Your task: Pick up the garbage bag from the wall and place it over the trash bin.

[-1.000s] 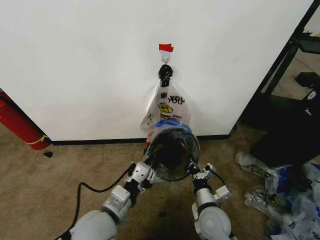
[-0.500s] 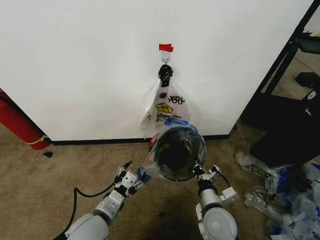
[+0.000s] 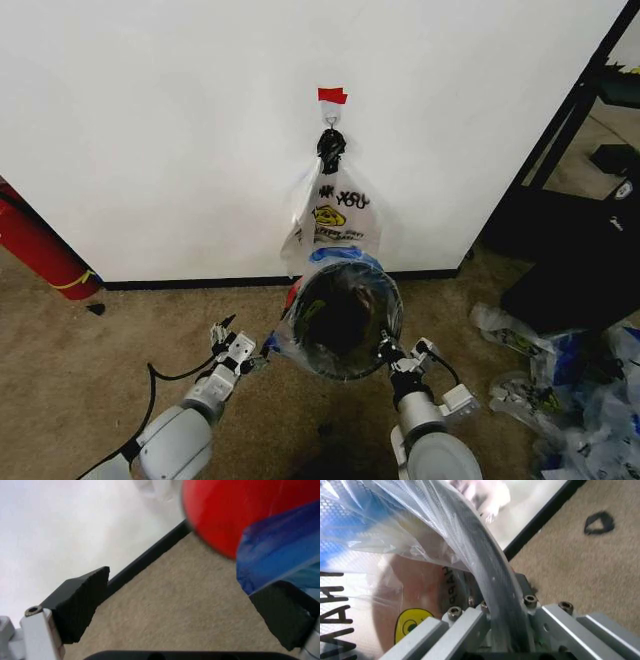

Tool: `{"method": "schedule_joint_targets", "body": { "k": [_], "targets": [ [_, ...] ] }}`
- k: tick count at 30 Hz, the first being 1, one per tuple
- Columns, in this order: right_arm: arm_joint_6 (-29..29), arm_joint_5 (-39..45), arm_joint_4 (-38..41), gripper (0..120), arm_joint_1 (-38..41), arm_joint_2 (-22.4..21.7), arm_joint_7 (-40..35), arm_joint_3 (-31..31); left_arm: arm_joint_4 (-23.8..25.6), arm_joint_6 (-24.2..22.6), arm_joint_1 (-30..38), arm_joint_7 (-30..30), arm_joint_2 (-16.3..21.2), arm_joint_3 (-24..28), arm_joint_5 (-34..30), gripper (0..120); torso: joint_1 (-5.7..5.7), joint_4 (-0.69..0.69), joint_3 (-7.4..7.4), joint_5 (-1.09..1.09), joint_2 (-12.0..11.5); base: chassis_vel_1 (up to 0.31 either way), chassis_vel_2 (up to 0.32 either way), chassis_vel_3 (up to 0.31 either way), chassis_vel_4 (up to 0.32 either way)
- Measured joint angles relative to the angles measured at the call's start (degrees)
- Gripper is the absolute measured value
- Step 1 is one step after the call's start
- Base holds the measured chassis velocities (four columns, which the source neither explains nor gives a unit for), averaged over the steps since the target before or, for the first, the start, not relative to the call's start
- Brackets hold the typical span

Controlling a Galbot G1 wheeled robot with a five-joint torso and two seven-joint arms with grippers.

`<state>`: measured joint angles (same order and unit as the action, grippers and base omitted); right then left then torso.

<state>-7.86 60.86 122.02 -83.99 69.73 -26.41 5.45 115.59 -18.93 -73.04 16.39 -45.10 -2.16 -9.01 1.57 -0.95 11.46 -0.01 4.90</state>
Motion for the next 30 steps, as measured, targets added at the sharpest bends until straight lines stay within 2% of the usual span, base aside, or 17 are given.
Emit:
{"method": "schedule_joint_targets", "body": {
  "k": [5, 9, 13, 17, 19, 21, 22, 23, 25, 26, 30],
  "targets": [
    [1.5, 0.5, 1.1, 0, 0.0, -0.2, -0.8, -0.5, -0.1, 2.0, 0.2, -4.4, -0.3, 0.0, 0.0, 100, 0.0, 0.0, 0.0, 0.01, 0.0, 0.0, 0.0, 0.0, 0.0],
    [2.5, 1.5, 1.3, 0, 0.7, -0.1, -1.6, -0.2, -0.9, 5.9, 0.0, -9.1, -0.4, -0.9, 0.7, 100, 0.0, 0.0, 0.0, 0.01, 0.0, 0.0, 0.0, 0.0, 0.0],
    [3.0, 2.7, 0.8, 0, 1.5, 0.1, -2.1, 0.4, -1.6, 9.3, -0.4, -11.0, -0.5, -1.9, 1.0, 100, 0.0, 0.01, 0.0, 0.01, 0.0, 0.0, 0.0, 0.0, 0.0],
    [4.1, 5.1, -0.9, 0, 3.1, 0.6, -3.2, 2.1, -4.0, 18.3, -0.4, -16.4, -0.8, -4.0, 2.2, 100, 0.0, 0.01, 0.0, 0.02, 0.0, 0.0, 0.0, 0.0, 0.0],
    [4.4, 5.4, -1.1, 0, 3.3, 0.8, -3.5, 2.4, -4.6, 19.8, -0.3, -17.7, -0.9, -4.3, 2.3, 100, 0.0, 0.01, 0.0, 0.01, 0.0, 0.0, 0.0, 0.0, 0.0],
    [4.9, 6.4, -1.6, 0, 4.0, 1.2, -4.4, 3.3, -6.9, 26.6, 0.3, -23.7, -1.0, -5.5, 2.5, 100, 0.0, 0.01, 0.0, 0.01, 0.0, 0.0, 0.0, 0.0, 0.0],
    [4.9, 6.5, -1.7, 0, 4.1, 1.2, -4.4, 3.4, -7.1, 27.2, 0.3, -24.3, -1.0, -5.7, 2.6, 100, 0.0, 0.01, 0.0, 0.01, 0.0, 0.0, 0.0, 0.0, 0.0],
    [5.0, 6.7, -2.0, 0, 4.3, 1.4, -4.8, 3.9, -8.6, 31.6, 0.6, -29.0, -1.0, -6.6, 3.2, 100, 0.0, 0.0, 0.0, 0.0, 0.0, 0.0, 0.0, 0.0, 0.0],
    [5.0, 6.7, -2.1, 0, 4.3, 1.4, -4.8, 4.1, -9.1, 33.1, 0.7, -30.7, -1.0, -7.2, 3.5, 100, 0.0, 0.0, 0.0, 0.0, 0.0, 0.0, 0.0, 0.0, 0.0],
    [5.0, 6.7, -2.4, 0, 4.3, 1.4, -4.9, 4.3, -10.0, 36.1, 0.7, -34.0, -1.2, -8.9, 4.1, 100, 0.0, 0.0, 0.0, 0.01, 0.0, 0.0, 0.0, 0.0, 0.0],
    [5.0, 6.8, -2.6, 0, 4.2, 1.2, -4.9, 4.4, -11.3, 39.3, 0.5, -37.9, -1.3, -11.6, 3.6, 100, 0.0, 0.01, 0.0, 0.0, 0.0, 0.0, 0.0, 0.0, 0.0]
  ]
}}
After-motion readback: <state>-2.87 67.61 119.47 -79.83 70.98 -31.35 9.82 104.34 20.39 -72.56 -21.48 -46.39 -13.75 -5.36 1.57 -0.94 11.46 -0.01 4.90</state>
